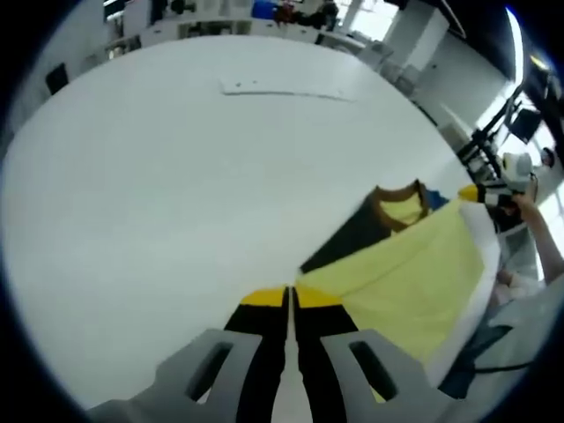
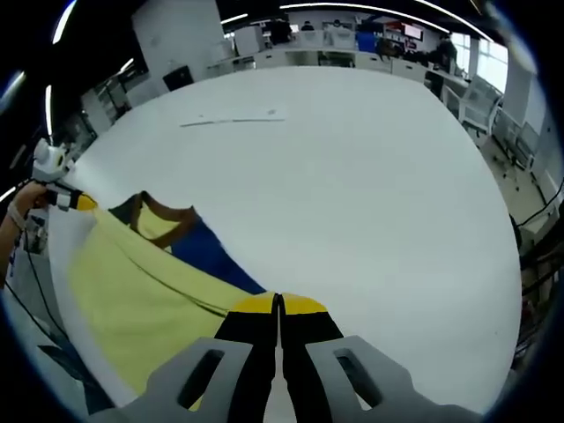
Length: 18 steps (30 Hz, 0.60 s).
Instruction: Fold the garment on the visible template until the final outline fits inside the template.
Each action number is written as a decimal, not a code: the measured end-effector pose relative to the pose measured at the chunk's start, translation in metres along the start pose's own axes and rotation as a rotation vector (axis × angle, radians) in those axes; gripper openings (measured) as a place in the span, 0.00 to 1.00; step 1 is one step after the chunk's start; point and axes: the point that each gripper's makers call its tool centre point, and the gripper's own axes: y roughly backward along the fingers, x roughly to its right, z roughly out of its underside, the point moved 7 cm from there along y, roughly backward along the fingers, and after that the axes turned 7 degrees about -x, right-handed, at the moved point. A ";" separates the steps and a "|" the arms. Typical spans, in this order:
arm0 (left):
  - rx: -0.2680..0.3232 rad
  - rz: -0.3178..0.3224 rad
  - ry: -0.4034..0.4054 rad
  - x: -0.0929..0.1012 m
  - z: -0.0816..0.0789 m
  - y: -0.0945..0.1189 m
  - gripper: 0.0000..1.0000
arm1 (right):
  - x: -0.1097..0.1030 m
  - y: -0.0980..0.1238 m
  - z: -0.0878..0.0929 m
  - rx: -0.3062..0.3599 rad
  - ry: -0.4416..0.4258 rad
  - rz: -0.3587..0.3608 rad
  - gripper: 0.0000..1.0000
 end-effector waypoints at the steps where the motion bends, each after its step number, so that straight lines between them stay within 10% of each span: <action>1: 0.003 -0.001 -0.003 0.001 0.000 0.001 0.00 | -0.001 0.000 0.001 -0.001 0.004 0.000 0.01; 18: 0.102 -0.068 -0.109 0.009 -0.011 0.021 0.00 | -0.011 0.013 0.000 0.025 0.063 0.007 0.01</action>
